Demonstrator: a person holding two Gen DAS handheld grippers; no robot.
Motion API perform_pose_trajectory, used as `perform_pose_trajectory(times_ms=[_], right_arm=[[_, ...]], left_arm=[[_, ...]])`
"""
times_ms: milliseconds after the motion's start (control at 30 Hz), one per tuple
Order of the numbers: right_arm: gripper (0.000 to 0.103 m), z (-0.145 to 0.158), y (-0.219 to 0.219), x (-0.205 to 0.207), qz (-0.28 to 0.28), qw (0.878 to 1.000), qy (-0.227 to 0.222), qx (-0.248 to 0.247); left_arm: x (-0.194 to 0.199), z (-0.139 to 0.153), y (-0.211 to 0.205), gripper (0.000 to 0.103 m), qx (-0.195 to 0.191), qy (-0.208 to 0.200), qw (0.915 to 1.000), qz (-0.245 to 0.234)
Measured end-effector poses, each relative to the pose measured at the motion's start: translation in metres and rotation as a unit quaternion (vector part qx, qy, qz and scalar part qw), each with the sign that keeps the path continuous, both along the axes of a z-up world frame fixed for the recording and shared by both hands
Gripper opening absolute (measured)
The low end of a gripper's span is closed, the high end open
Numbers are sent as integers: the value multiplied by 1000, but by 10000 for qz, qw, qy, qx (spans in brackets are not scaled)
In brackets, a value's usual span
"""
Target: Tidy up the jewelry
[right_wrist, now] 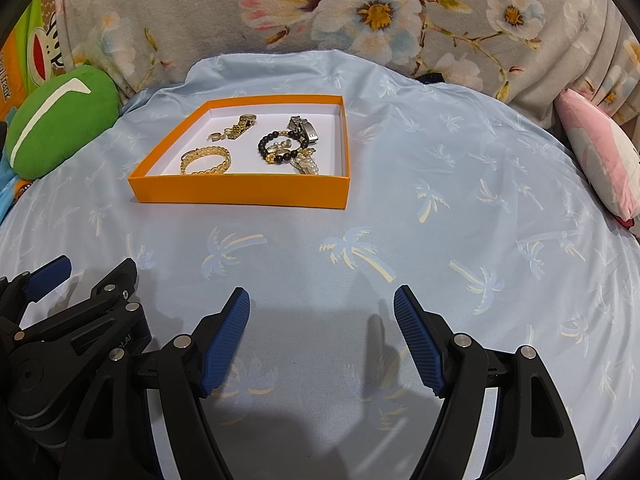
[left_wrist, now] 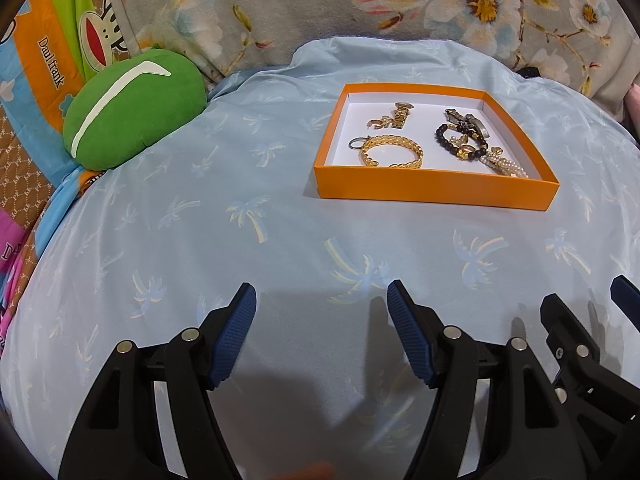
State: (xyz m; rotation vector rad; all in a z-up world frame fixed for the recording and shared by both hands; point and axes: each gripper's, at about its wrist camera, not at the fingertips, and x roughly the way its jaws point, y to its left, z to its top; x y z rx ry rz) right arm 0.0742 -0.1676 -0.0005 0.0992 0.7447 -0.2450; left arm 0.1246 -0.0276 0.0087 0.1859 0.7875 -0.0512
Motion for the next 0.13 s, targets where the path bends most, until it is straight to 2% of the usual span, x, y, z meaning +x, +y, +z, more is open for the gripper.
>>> perform_pose_trajectory(times_ms=[133], right_arm=[[74,0,-1,-1,-1,10000,4,-5]], left_arm=[[0,1,0,66,27,-19,10000,13]])
